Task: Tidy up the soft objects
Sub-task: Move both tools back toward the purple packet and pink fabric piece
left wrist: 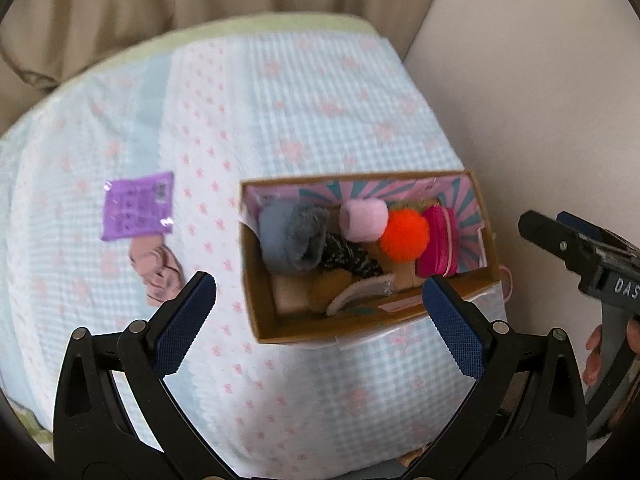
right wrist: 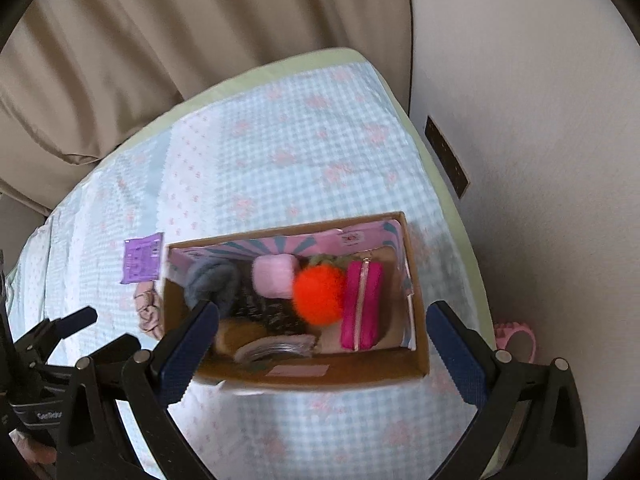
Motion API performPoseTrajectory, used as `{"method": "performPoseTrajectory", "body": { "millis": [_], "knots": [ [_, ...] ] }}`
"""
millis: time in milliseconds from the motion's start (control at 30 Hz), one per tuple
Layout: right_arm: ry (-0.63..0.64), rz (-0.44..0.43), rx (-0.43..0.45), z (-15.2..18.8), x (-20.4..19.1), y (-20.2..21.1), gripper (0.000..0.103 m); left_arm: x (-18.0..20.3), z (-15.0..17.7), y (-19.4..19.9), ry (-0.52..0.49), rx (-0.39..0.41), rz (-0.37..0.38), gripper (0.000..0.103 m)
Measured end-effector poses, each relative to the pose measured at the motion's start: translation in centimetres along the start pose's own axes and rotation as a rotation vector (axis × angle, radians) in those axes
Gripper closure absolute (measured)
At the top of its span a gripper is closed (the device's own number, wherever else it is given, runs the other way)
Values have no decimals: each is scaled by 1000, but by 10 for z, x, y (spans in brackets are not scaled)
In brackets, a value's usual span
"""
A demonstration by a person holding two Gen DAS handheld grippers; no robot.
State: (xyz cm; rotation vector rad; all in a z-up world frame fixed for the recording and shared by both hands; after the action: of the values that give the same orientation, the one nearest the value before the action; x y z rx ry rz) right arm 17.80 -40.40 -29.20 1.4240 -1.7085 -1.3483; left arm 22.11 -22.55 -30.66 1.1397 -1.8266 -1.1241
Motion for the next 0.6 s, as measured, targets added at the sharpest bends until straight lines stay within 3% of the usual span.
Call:
{"method": "performPoseTrajectory", "body": {
  "millis": [400,600],
  "knots": [
    [140,-6,172,20,-102,108,0,-68,10,132,-5,226,-64,0],
    [174,-62,195,38,-160,126,0,-122,28,167,17,269,-106,0]
  ]
}}
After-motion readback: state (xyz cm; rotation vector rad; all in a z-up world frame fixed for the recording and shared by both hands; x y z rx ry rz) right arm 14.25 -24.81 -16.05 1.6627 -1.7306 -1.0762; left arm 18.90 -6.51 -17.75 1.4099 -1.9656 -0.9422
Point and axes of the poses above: each gripper's, at about its wrist camera, not at the fingertips, and y roughly against the way its jaws point, x to its right, z to its underside, the point moved 8 cm from there along -y, roughly the way its jaws point, and after that the axes turned 4 degrees about -y, right-handed, at the moved point
